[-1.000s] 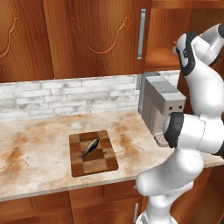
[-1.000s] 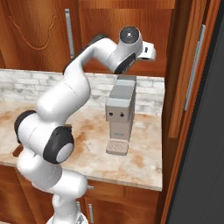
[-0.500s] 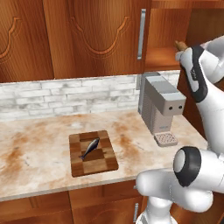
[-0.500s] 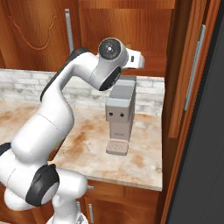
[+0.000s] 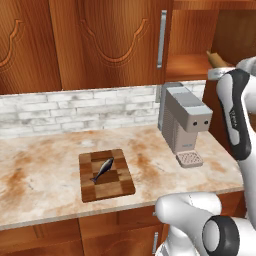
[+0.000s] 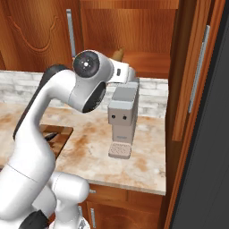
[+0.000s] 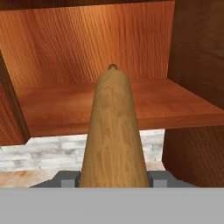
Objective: Open the cabinet, retrieve the rolling pin, and place it next to the meat on the cutting board to prepare for tenderizing.
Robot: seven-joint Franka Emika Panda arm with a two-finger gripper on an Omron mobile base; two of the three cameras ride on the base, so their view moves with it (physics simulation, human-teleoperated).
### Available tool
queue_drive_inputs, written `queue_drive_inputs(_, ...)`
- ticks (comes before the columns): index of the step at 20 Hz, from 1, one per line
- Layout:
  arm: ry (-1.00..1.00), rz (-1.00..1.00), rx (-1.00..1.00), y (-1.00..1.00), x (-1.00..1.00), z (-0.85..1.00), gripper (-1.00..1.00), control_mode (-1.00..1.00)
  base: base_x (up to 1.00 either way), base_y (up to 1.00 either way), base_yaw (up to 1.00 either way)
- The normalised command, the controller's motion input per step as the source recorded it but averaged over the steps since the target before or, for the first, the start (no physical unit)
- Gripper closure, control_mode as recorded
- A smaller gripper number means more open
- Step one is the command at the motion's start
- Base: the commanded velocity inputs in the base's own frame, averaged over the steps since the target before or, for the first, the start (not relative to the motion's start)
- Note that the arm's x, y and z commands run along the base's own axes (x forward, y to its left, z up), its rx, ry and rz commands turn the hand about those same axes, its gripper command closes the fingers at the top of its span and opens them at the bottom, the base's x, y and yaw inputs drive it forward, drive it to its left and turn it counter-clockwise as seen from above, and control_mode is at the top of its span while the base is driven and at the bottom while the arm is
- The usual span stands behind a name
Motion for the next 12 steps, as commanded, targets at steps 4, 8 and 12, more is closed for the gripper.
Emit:
queue_drive_inputs(4, 0.00, 0.01, 0.02, 0.30, -1.00, 0.01, 1.00, -1.00, 0.00, 0.00, 0.00)
queue_drive_inputs(8, 0.00, 0.11, 0.01, 0.41, -0.89, 0.00, 1.00, -1.00, 0.00, 0.00, 0.00)
queue_drive_inputs(12, 0.02, 0.22, 0.00, 0.51, -0.58, 0.00, 1.00, -1.00, 0.00, 0.00, 0.00)
